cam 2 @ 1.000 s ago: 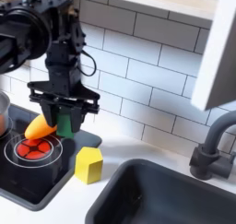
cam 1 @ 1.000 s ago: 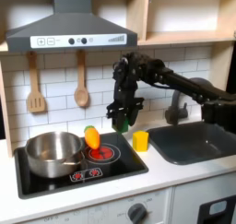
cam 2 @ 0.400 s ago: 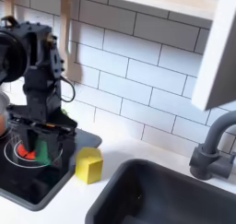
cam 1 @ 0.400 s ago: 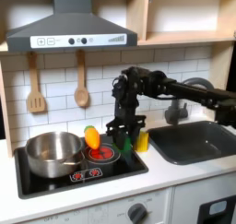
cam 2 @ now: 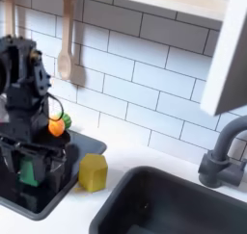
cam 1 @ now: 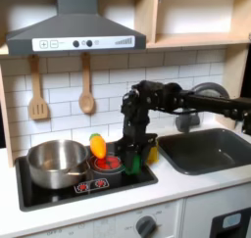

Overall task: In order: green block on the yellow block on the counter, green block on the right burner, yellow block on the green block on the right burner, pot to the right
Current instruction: 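Take the green block off the yellow block and put it on the right burner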

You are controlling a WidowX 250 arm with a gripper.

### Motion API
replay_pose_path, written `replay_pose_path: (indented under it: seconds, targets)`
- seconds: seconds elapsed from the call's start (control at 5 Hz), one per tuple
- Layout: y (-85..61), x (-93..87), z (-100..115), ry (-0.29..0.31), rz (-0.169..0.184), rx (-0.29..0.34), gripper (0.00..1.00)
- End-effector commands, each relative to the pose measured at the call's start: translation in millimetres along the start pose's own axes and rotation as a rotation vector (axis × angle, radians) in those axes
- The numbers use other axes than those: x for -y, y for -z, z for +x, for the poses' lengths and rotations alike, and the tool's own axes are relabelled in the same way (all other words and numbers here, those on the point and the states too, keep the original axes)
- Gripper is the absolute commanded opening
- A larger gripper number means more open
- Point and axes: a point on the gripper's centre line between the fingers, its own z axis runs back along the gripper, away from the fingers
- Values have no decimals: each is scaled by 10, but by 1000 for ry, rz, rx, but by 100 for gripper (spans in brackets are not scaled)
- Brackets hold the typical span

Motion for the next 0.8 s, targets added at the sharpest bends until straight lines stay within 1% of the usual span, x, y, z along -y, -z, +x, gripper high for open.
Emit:
replay_pose_path:
  seconds: [0.0, 0.2, 0.4, 0.6]
  targets:
    - [100, -46, -14, 2, 23, 12, 0]
    - [96, -27, -11, 9, 24, 15, 0]
    - [68, -43, 3, -7, 23, 9, 70]
    - [65, -59, -15, -32, 28, -3, 100]
